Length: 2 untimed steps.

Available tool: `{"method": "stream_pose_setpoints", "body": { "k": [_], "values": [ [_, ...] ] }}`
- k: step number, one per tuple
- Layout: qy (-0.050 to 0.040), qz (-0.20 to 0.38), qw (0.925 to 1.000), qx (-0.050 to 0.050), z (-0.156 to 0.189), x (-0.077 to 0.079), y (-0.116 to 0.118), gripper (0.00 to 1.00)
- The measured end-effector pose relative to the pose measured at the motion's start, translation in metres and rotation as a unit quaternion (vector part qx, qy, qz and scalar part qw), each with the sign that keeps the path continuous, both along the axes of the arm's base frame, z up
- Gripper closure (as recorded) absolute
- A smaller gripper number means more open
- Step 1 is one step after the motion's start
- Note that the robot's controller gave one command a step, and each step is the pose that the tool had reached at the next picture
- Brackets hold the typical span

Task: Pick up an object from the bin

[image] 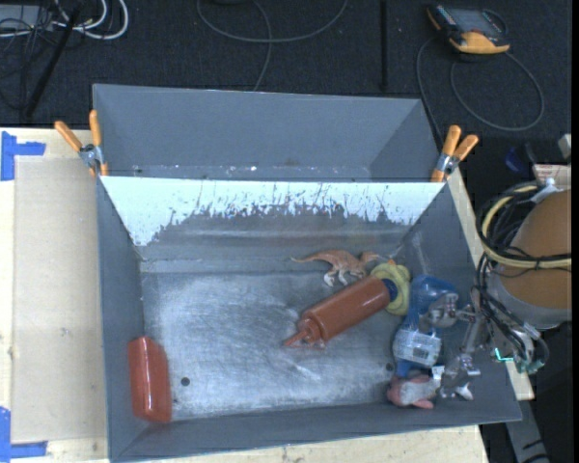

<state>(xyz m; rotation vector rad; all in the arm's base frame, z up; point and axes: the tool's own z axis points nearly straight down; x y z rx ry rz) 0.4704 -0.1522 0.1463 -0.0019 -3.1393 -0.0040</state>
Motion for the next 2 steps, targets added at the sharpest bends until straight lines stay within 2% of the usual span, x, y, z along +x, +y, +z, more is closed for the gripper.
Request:
{"method": "stream_pose_setpoints", "body": {
  "k": [1, 2],
  "values": [
    [-0.0006, 0.002, 1.0000, -0.001, 0.002, 0.001, 0.001, 0.00],
    [-0.0113, 0.154, 0.9880, -0.002, -0.021, 0.020, 0.002, 0.00]
  ]
}}
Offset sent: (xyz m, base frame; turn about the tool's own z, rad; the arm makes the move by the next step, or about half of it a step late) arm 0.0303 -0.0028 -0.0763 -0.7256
